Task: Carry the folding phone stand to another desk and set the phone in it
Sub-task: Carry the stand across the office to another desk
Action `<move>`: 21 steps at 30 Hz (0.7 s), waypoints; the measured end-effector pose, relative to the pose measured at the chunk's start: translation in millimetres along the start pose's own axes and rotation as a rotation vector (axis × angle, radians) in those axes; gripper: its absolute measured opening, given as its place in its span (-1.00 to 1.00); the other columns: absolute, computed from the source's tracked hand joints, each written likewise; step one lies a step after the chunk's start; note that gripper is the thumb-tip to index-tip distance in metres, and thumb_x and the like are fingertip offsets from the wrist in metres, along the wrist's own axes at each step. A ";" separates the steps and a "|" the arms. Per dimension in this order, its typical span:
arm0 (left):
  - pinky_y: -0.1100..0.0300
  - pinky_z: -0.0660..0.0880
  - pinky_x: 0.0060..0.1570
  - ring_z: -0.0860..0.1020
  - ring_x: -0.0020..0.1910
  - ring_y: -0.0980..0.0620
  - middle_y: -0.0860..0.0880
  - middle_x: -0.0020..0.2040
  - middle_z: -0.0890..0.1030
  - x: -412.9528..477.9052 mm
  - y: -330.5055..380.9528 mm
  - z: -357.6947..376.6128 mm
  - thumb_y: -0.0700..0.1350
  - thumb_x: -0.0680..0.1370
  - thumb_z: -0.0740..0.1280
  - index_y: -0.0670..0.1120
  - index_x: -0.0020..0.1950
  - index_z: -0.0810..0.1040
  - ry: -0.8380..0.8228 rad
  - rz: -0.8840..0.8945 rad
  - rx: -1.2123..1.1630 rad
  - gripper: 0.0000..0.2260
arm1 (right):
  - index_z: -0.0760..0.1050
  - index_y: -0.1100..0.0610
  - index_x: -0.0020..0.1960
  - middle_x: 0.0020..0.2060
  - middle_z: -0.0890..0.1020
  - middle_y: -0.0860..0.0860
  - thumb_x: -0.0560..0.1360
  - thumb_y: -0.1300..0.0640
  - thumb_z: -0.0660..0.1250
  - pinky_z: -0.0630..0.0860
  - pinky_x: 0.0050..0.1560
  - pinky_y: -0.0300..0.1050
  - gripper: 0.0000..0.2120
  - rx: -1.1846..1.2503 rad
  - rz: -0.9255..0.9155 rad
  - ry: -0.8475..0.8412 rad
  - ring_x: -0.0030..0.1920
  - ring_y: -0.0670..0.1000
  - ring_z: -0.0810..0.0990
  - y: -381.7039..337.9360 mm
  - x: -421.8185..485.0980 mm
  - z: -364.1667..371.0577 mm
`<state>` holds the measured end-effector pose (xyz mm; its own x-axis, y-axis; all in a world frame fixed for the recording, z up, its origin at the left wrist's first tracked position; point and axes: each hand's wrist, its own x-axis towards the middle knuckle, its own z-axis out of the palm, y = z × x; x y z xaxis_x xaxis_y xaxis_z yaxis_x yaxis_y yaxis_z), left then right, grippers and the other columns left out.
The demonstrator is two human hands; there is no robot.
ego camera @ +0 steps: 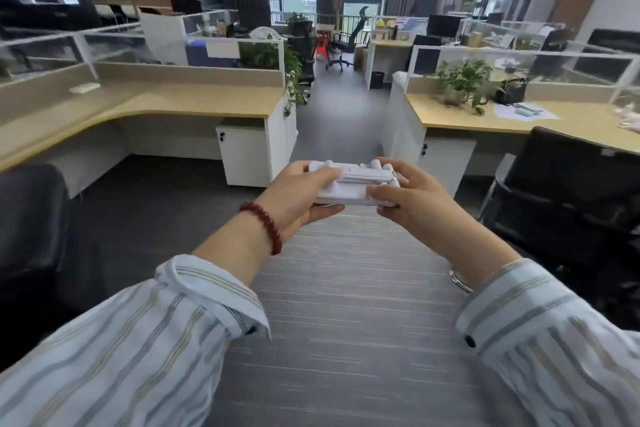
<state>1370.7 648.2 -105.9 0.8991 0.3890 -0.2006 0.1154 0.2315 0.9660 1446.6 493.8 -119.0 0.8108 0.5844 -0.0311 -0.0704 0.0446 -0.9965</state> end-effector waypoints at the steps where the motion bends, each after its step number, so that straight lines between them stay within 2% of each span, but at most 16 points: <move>1: 0.18 0.65 -0.22 0.59 0.01 -0.02 -0.16 0.22 0.53 15.4 -1.1 5.9 -0.16 0.52 0.35 -0.18 0.26 0.46 -0.012 -0.009 -0.002 -0.68 | 0.49 0.07 0.20 -0.07 0.63 0.00 0.44 0.33 0.37 0.58 -0.20 -0.28 -0.63 -0.001 0.001 0.008 -0.13 -0.04 0.57 1.2 11.4 -10.1; 5: 0.18 0.65 -0.18 0.60 -0.01 -0.01 -0.15 0.12 0.59 88.6 2.0 22.4 -0.18 0.54 0.33 -0.18 0.10 0.56 -0.047 -0.012 -0.007 -0.83 | 0.52 0.06 0.16 -0.11 0.66 0.00 0.43 0.32 0.40 0.58 -0.16 -0.25 -0.65 0.017 0.005 0.030 -0.14 -0.05 0.60 6.2 77.0 -44.4; 8: 0.20 0.64 -0.21 0.61 -0.06 0.00 -0.15 0.06 0.60 155.1 13.4 27.1 -0.18 0.54 0.33 -0.19 0.06 0.60 -0.058 0.025 -0.010 -0.86 | 0.52 0.06 0.14 -0.11 0.65 0.01 0.43 0.34 0.40 0.58 -0.17 -0.25 -0.67 0.058 -0.008 0.029 -0.13 -0.03 0.58 5.4 142.0 -62.5; 10: 0.22 0.62 -0.26 0.60 -0.11 0.01 -0.14 0.00 0.59 207.0 25.0 30.7 -0.18 0.53 0.35 -0.21 0.05 0.59 -0.063 0.057 -0.031 -0.85 | 0.52 0.11 0.17 -0.12 0.63 0.03 0.44 0.35 0.38 0.57 -0.20 -0.27 -0.66 0.114 -0.019 0.036 -0.13 -0.02 0.56 0.4 193.0 -74.1; 13: 0.21 0.64 -0.24 0.60 -0.17 0.02 -0.10 -0.10 0.59 290.0 50.7 40.1 -0.19 0.53 0.34 -0.17 -0.07 0.60 -0.086 0.089 -0.064 -0.93 | 0.48 0.18 0.24 -0.11 0.60 0.05 0.44 0.36 0.37 0.54 -0.27 -0.30 -0.62 0.172 -0.040 0.065 -0.14 -0.01 0.56 -13.5 275.7 -96.2; 17: 0.22 0.64 -0.25 0.59 -0.22 0.05 -0.07 -0.15 0.58 401.3 101.4 66.4 -0.20 0.53 0.33 -0.16 -0.06 0.58 -0.135 0.119 -0.057 -0.94 | 0.47 0.19 0.24 -0.07 0.58 0.06 0.45 0.37 0.36 0.54 -0.29 -0.31 -0.62 0.196 -0.049 0.087 -0.14 -0.02 0.57 -51.8 383.1 -133.1; 21: 0.18 0.64 -0.22 0.58 -0.11 -0.04 -0.13 -0.06 0.56 503.0 122.1 104.5 -0.24 0.53 0.32 -0.19 0.01 0.56 -0.142 0.094 -0.032 -0.91 | 0.47 0.18 0.23 -0.07 0.58 0.06 0.45 0.36 0.36 0.55 -0.25 -0.31 -0.64 0.194 -0.045 0.133 -0.14 -0.03 0.58 -65.2 472.3 -183.2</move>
<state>1881.1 779.0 -71.8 0.9562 0.2811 -0.0820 0.0160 0.2295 0.9732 1940.6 618.5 -82.9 0.8843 0.4669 -0.0098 -0.1324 0.2306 -0.9640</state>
